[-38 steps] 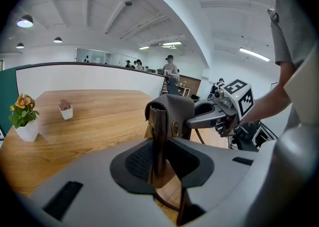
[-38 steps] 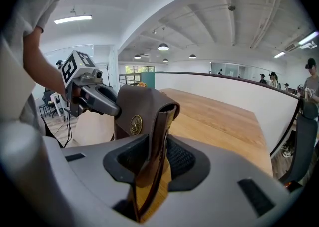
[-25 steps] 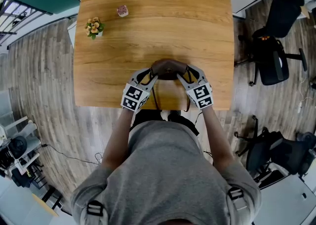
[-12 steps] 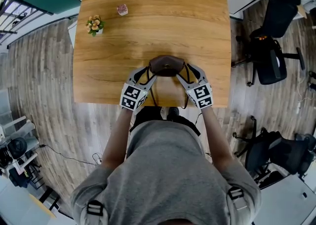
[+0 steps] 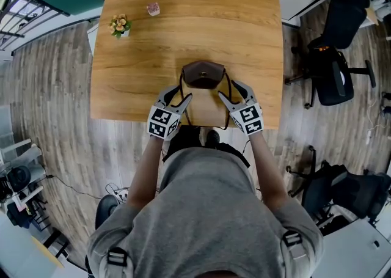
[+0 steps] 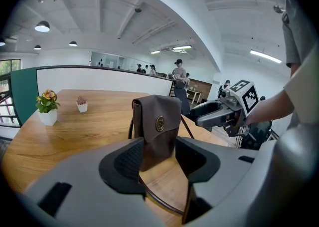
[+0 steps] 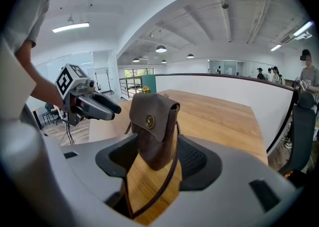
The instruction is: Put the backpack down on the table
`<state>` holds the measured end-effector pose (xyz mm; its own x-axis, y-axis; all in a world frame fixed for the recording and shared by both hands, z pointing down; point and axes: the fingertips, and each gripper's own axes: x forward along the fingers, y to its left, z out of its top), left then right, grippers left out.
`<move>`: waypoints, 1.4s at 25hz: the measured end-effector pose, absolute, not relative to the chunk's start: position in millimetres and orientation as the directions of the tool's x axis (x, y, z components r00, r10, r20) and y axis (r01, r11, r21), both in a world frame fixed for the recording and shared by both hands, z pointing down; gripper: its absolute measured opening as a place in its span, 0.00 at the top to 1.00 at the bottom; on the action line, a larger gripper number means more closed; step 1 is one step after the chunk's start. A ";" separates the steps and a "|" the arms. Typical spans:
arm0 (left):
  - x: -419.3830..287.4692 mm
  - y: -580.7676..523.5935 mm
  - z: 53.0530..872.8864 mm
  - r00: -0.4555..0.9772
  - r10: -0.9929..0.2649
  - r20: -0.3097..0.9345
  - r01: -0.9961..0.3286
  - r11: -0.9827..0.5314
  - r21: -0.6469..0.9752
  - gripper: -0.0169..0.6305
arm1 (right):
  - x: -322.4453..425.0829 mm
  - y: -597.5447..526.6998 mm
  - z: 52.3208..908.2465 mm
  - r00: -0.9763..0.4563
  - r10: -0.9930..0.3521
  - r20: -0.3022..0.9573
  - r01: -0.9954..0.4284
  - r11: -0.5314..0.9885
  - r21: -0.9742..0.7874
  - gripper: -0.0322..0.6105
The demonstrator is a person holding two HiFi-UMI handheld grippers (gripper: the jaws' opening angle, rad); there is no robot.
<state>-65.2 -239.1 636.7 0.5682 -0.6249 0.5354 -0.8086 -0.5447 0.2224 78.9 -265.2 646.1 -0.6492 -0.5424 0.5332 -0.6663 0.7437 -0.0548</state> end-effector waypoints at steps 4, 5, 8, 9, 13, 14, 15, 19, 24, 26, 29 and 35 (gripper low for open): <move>-61.8 -227.2 633.6 0.565 -0.632 0.530 -0.812 -0.540 0.221 0.66 | 82.4 -251.9 645.3 -0.657 -0.533 0.534 -0.657 0.752 -0.057 0.57; -60.5 -223.5 632.3 0.565 -0.634 0.527 -0.812 -0.541 0.220 0.66 | 82.6 -247.4 644.2 -0.662 -0.530 0.531 -0.652 0.756 -0.058 0.58; -55.2 -212.0 626.1 0.573 -0.636 0.517 -0.807 -0.548 0.220 0.70 | 83.9 -234.4 637.9 -0.679 -0.525 0.513 -0.641 0.765 -0.066 0.65; -53.1 -208.8 623.6 0.577 -0.637 0.511 -0.805 -0.551 0.221 0.73 | 84.8 -230.9 635.2 -0.684 -0.524 0.508 -0.637 0.768 -0.067 0.69; -41.0 -198.3 617.0 0.590 -0.639 0.493 -0.795 -0.567 0.216 0.86 | 90.8 -216.4 628.4 -0.698 -0.507 0.506 -0.613 0.788 -0.057 0.81; -37.7 -195.8 615.7 0.592 -0.639 0.491 -0.793 -0.570 0.214 0.89 | 93.4 -212.0 629.1 -0.701 -0.501 0.508 -0.607 0.793 -0.055 0.83; -34.4 -193.2 614.4 0.595 -0.639 0.488 -0.791 -0.574 0.212 0.90 | 95.9 -207.2 629.7 -0.704 -0.495 0.510 -0.601 0.798 -0.055 0.88; -21.6 -180.8 609.7 0.611 -0.628 0.483 -0.777 -0.592 0.213 0.93 | 104.0 -190.5 626.9 -0.712 -0.489 0.504 -0.591 0.805 -0.054 0.94; -7.1 -160.5 610.5 0.622 -0.611 0.490 -0.766 -0.606 0.216 0.93 | 111.2 -172.2 624.7 -0.719 -0.482 0.500 -0.585 0.809 -0.061 0.94; -3.0 -154.6 610.0 0.622 -0.610 0.491 -0.765 -0.607 0.215 0.93 | 114.6 -168.1 623.3 -0.719 -0.483 0.499 -0.583 0.811 -0.053 0.94; 1.0 -147.7 609.3 0.617 -0.616 0.490 -0.770 -0.601 0.214 0.93 | 120.4 -162.9 622.9 -0.718 -0.487 0.497 -0.581 0.812 -0.045 0.94; -1.3 -141.0 607.5 0.607 -0.625 0.490 -0.778 -0.592 0.209 0.93 | 123.4 -156.3 625.0 -0.716 -0.484 0.503 -0.580 0.814 -0.042 0.94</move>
